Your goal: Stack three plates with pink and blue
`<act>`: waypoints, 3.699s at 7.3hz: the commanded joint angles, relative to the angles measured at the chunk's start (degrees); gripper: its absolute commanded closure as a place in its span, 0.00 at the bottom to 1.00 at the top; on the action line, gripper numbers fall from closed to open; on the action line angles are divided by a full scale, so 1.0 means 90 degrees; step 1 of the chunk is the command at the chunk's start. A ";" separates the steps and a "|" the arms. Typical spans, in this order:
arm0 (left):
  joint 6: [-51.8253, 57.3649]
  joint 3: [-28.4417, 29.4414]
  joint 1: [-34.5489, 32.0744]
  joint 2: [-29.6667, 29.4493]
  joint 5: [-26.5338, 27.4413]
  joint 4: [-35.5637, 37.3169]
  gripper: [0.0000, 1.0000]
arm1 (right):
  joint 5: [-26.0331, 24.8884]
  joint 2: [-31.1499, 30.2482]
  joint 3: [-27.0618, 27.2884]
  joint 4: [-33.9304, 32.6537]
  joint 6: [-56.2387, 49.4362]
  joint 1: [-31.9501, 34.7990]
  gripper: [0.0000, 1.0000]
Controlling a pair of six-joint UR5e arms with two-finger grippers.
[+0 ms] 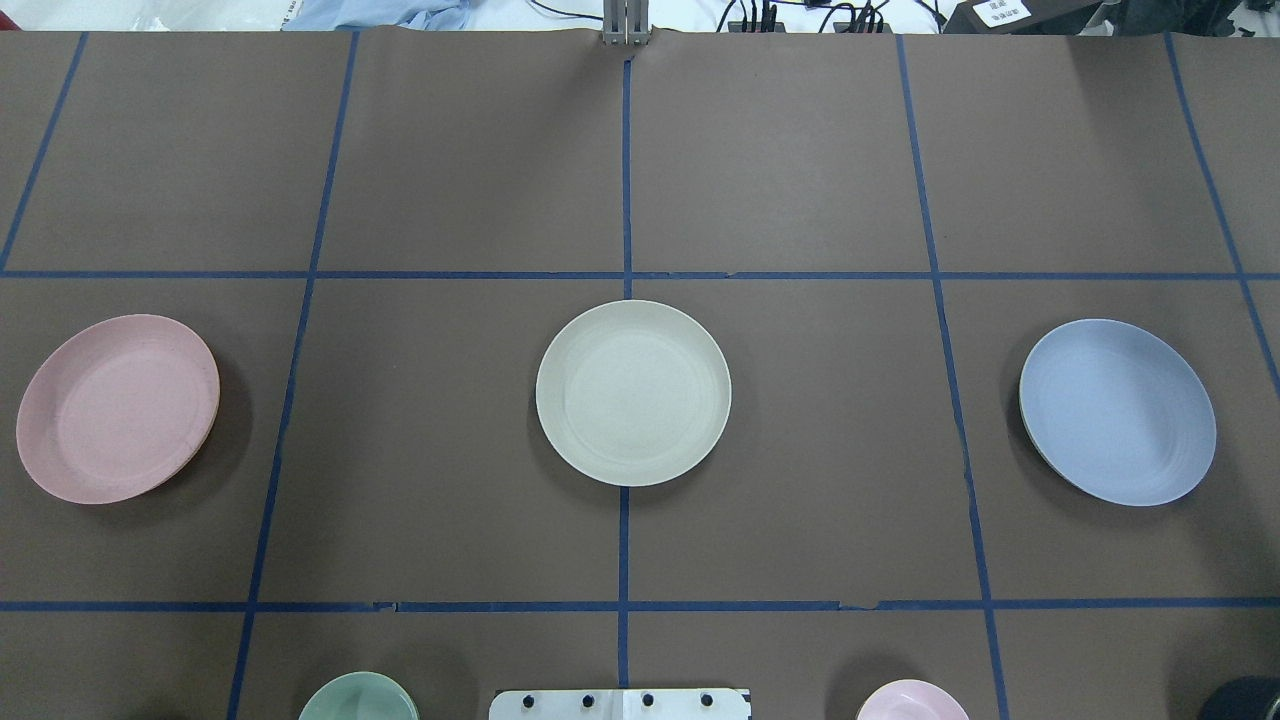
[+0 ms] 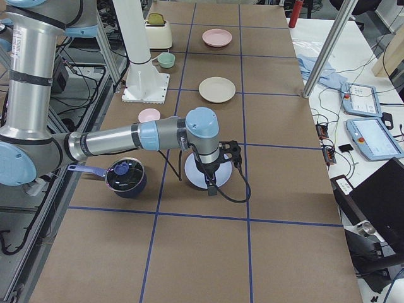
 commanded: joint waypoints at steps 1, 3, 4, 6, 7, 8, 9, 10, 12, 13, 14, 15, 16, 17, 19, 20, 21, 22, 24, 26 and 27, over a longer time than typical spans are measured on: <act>-0.0143 0.0142 0.0004 -0.0587 0.0051 -0.0899 0.00 | 0.0022 0.0267 -0.0151 0.0843 0.0207 0.0000 0.00; -0.0249 0.0475 0.0013 -0.0871 -0.0046 -0.1508 0.00 | 0.0081 0.0268 -0.0356 0.1216 0.0433 -0.0009 0.00; -0.0289 0.0552 0.0033 -0.0813 -0.0307 -0.1723 0.00 | 0.0265 0.0268 -0.0502 0.1644 0.0443 -0.0077 0.00; -0.0561 0.0775 0.0897 -0.0317 -0.0349 -0.2893 0.00 | 0.0199 0.0258 -0.0552 0.2415 0.2083 -0.0991 0.00; -0.1433 0.0913 0.1453 -0.0286 -0.0136 -0.3226 0.00 | -0.0130 0.0200 -0.0562 0.3183 0.3176 -0.1450 0.00; -0.2206 0.1059 0.1942 -0.0073 0.0311 -0.3916 0.00 | -0.0510 0.0112 -0.0562 0.3703 0.3922 -0.1841 0.00; -0.2890 0.1438 0.2372 0.0084 0.0866 -0.4735 0.00 | -0.0562 0.0073 -0.0562 0.3854 0.4055 -0.1990 0.00; -0.3351 0.2118 0.2676 0.0095 0.1220 -0.5642 0.00 | -0.0573 0.0072 -0.0562 0.3855 0.4056 -0.1992 0.00; -0.4610 0.2856 0.3466 0.0095 0.1972 -0.6839 0.00 | -0.0573 0.0072 -0.0562 0.3865 0.4056 -0.1992 0.00; -0.4906 0.2867 0.3780 0.0105 0.2178 -0.6852 0.02 | -0.0573 0.0072 -0.0562 0.3865 0.4056 -0.1992 0.00; -0.4918 0.2887 0.3938 0.0221 0.2383 -0.6852 0.06 | -0.0573 0.0072 -0.0562 0.3875 0.4056 -0.1992 0.00; -0.4918 0.3032 0.3968 0.0261 0.2530 -0.6930 0.10 | -0.0573 0.0063 -0.0562 0.3884 0.4056 -0.1992 0.00; -0.4909 0.3120 0.4007 0.0300 0.2542 -0.7017 0.15 | -0.0573 0.0062 -0.0552 0.3884 0.4056 -0.1992 0.00; -0.4899 0.3170 0.4104 0.0300 0.2580 -0.7038 0.19 | -0.0573 0.0053 -0.0562 0.3884 0.4056 -0.1992 0.00; -0.4880 0.3180 0.4378 0.0300 0.2737 -0.7038 0.64 | -0.0573 0.0053 -0.0552 0.3894 0.4046 -0.1992 0.00; -0.4879 0.3180 0.4398 0.0300 0.2747 -0.7047 1.00 | -0.0573 0.0053 -0.0552 0.3894 0.4046 -0.1992 0.00; -0.4889 0.3161 0.4398 0.0310 0.2747 -0.7125 1.00 | -0.0573 0.0053 -0.0552 0.3894 0.4046 -0.1992 0.00; -0.4918 0.3093 0.4360 0.0329 0.2669 -0.7261 1.00 | -0.0573 0.0053 -0.0552 0.3894 0.4046 -0.1982 0.00; -0.4880 0.2577 0.4136 0.0369 0.1815 -0.7185 1.00 | -0.0563 0.0053 -0.0552 0.3894 0.4046 -0.1992 0.00; -0.4869 0.2215 0.3221 0.0281 0.0906 -0.7000 1.00 | -0.0534 0.0053 -0.0552 0.3904 0.4046 -0.1992 0.00; -0.4870 0.1594 0.3120 0.0155 0.0804 -0.6206 1.00 | -0.0534 0.0053 -0.0552 0.3904 0.4046 -0.1992 0.00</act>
